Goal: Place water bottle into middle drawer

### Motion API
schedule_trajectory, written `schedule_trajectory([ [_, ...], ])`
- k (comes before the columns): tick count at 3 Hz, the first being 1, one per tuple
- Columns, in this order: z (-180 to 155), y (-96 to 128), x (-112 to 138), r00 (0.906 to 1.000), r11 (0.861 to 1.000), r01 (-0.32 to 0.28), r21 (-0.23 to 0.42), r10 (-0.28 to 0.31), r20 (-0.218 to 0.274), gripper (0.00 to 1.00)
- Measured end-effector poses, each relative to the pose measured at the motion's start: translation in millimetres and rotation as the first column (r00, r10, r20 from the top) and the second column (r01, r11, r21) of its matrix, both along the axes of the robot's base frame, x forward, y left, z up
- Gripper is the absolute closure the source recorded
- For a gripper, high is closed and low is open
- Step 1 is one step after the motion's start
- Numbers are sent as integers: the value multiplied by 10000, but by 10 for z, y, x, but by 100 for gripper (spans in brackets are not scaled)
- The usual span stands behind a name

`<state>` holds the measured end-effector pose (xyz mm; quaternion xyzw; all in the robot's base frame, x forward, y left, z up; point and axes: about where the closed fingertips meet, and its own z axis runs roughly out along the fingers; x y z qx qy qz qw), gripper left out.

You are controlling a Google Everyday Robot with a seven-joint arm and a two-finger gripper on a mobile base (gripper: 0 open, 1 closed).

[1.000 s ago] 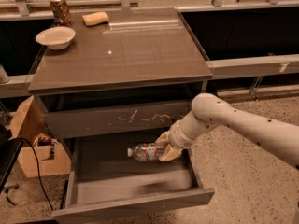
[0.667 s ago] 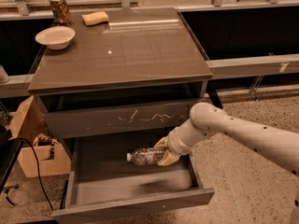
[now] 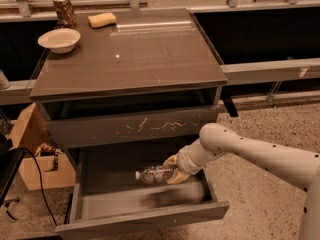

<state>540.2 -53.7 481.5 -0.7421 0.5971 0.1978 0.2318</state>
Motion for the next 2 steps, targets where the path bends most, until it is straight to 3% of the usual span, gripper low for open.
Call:
schedule_trajectory([
  [2, -484, 78, 56, 9991, 9978, -290, -599, 272, -313, 100],
])
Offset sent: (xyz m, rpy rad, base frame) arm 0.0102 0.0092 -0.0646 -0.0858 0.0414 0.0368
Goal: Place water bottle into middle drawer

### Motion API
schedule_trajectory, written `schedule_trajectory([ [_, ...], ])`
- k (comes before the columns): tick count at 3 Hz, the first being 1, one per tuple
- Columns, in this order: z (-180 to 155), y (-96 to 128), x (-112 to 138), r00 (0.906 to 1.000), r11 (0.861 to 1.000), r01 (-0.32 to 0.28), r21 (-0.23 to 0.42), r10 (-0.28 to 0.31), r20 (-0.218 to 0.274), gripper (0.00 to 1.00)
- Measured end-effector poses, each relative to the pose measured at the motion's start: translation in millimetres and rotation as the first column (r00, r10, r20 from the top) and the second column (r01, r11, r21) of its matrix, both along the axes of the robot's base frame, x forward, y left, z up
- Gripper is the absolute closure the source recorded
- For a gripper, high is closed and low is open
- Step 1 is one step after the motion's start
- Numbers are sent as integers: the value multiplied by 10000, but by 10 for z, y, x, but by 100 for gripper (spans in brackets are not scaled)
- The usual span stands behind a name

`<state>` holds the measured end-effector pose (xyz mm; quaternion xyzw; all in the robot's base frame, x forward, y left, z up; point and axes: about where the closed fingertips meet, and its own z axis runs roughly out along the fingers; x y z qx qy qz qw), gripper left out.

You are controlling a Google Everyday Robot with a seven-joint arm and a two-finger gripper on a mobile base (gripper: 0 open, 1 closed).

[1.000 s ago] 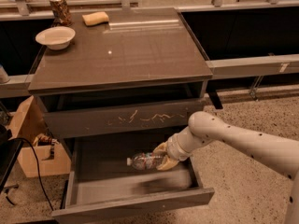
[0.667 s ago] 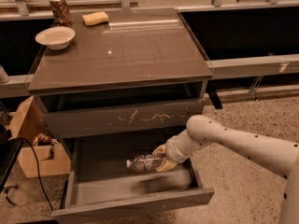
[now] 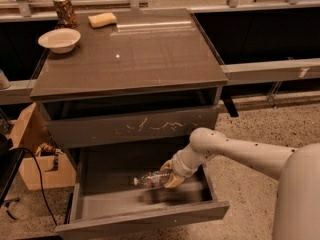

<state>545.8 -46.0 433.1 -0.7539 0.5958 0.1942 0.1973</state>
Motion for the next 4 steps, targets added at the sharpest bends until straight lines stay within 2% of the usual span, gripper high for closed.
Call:
schedule_trajectory([
  [2, -369, 34, 91, 9987, 9994, 50, -339, -67, -512, 100],
  [4, -470, 65, 110, 9980, 9993, 53, -357, -75, -627, 100],
])
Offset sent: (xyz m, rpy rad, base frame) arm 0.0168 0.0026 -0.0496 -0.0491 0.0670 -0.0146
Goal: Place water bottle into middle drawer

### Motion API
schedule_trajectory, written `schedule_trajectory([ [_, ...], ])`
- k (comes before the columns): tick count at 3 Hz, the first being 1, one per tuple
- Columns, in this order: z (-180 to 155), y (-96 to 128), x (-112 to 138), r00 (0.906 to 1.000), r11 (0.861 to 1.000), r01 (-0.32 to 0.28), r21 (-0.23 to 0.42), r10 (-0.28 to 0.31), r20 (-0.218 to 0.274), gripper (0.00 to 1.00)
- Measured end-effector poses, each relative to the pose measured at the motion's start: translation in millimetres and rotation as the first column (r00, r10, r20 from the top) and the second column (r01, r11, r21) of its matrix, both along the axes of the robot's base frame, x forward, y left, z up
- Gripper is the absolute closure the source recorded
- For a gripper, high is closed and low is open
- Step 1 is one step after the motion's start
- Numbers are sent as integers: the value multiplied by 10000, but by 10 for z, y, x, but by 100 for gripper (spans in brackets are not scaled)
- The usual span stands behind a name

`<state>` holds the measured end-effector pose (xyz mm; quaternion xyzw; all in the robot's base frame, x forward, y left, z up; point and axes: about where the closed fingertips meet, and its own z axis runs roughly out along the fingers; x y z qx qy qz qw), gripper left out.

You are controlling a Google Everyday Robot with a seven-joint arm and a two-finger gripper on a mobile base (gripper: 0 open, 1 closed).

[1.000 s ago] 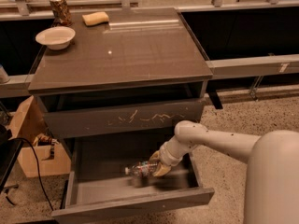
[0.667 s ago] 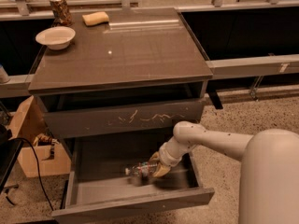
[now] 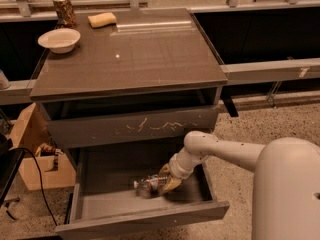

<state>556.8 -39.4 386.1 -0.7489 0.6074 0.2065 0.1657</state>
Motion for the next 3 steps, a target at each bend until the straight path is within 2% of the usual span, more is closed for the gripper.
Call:
schedule_trajectory([
  [1, 12, 37, -40, 9994, 9991, 306, 284, -309, 124, 100],
  [2, -91, 51, -87, 9998, 9998, 172, 101, -171, -129, 100],
  [3, -108, 54, -91, 9997, 9999, 150, 77, -149, -172, 100],
])
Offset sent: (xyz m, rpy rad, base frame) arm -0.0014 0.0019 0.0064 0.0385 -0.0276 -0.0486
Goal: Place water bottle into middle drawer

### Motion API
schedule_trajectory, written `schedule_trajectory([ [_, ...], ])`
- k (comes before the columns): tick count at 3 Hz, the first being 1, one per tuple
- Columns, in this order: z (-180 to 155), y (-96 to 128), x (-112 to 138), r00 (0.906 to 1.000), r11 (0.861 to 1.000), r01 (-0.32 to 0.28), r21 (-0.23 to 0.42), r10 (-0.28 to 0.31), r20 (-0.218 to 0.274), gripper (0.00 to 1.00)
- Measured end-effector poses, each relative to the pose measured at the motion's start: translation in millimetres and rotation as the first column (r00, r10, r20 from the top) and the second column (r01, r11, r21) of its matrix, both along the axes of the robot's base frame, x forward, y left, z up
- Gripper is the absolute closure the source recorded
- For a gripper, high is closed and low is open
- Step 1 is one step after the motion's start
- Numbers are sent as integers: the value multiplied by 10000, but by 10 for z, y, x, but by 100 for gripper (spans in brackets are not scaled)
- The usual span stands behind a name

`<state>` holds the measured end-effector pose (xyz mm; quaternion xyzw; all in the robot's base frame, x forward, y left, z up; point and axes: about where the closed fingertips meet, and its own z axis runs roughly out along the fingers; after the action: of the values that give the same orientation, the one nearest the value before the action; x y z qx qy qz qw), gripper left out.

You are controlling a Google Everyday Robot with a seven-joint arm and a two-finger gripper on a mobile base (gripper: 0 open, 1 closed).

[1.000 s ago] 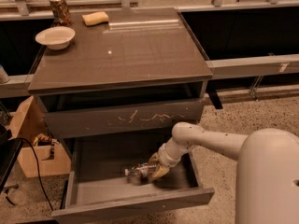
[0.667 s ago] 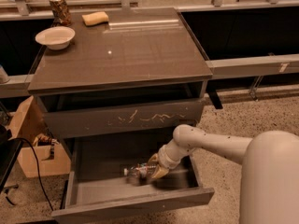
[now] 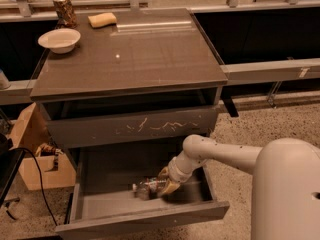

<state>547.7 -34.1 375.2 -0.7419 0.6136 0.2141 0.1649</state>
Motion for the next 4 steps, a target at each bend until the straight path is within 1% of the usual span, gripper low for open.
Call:
schedule_trajectory([
  [2, 0, 0, 0, 10000, 10000, -1, 0, 1, -1, 49],
  [3, -1, 0, -1, 10000, 10000, -1, 0, 1, -1, 20],
  [4, -3, 2, -3, 10000, 10000, -5, 1, 5, -7, 0],
])
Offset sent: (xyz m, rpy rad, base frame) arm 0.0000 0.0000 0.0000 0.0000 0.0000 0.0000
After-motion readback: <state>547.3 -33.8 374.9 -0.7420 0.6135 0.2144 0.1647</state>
